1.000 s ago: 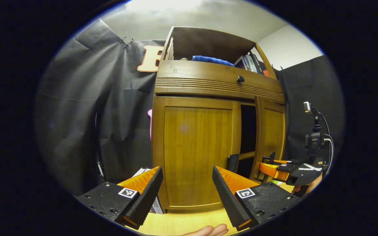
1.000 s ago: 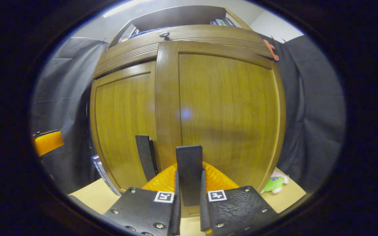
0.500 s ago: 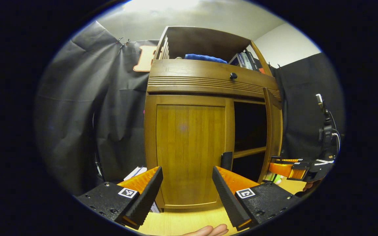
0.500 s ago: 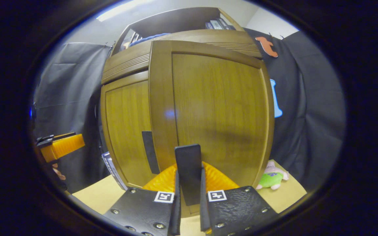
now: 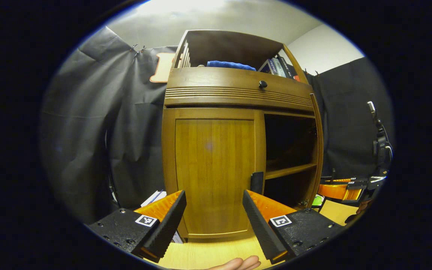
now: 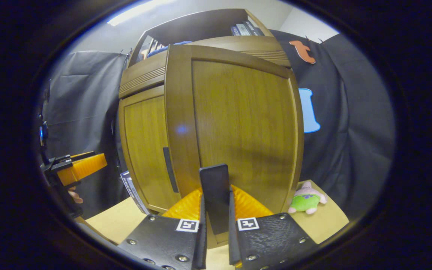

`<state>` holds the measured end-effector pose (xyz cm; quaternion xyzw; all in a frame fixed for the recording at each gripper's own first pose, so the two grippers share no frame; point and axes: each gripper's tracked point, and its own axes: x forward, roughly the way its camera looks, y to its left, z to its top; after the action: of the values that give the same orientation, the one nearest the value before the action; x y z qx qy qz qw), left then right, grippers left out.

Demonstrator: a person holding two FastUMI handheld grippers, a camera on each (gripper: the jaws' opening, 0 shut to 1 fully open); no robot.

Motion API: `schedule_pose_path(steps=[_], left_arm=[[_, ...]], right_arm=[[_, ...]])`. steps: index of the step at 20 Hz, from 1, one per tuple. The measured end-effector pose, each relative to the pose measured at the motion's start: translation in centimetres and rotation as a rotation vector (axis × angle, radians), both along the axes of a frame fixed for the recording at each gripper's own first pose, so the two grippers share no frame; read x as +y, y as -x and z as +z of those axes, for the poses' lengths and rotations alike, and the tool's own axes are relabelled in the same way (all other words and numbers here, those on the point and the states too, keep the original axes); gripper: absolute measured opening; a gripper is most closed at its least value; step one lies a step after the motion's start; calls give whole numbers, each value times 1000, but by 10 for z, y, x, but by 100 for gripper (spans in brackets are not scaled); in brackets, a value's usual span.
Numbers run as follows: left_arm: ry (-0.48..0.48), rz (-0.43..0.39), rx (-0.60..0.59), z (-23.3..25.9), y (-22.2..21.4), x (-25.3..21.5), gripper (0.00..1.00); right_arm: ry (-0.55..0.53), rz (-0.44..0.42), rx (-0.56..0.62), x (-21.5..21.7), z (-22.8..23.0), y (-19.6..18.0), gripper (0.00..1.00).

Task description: Open the right door of the double-door shoe cabinet with the right hand, and open the left door with the left hand.

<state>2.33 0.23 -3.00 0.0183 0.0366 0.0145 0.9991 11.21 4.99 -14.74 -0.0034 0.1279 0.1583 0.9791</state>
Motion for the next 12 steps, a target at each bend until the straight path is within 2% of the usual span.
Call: schedule_pose_path(steps=[9, 10, 12], left_arm=[[26, -13, 10, -1, 1, 1, 88], [27, -16, 14, -2, 0, 1, 89], [26, -12, 21, -4, -2, 1, 88]], right_arm=[[15, -43, -2, -41, 9, 23, 23], [18, -55, -5, -47, 11, 26, 19], [24, -73, -10, -59, 13, 30, 22]])
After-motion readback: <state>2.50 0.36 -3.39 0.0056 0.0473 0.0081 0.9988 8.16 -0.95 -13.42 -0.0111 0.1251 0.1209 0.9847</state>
